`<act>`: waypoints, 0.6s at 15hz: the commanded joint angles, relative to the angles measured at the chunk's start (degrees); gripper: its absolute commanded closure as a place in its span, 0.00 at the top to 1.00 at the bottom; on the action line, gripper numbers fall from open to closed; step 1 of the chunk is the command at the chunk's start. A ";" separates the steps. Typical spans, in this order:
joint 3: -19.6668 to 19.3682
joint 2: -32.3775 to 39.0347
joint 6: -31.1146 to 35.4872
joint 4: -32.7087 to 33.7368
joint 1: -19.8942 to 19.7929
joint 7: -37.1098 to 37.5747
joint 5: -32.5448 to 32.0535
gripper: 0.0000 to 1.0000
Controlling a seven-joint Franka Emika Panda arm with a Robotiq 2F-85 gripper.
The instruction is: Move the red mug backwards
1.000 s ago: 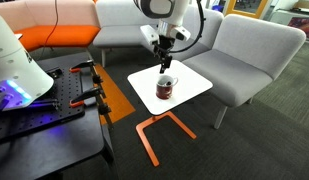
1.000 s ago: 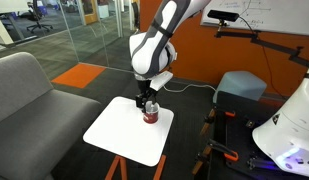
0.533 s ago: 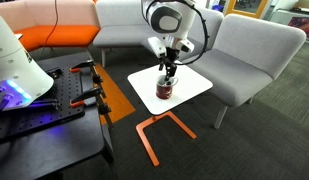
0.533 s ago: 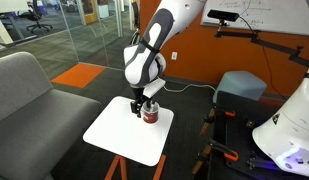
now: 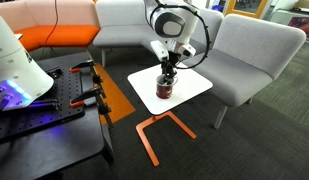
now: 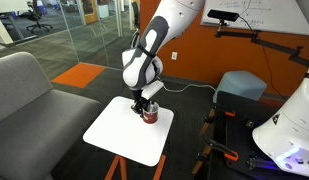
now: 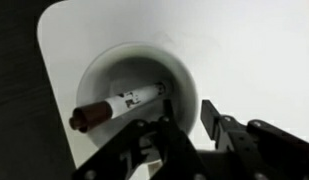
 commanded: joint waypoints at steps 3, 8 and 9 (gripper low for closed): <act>-1.67 -0.83 -7.13 1.24 1.91 6.73 -0.79 0.00; -1.59 -1.67 -7.43 1.82 2.75 9.83 -0.78 0.03; -1.40 -1.86 -7.14 2.22 3.06 9.74 -1.00 0.03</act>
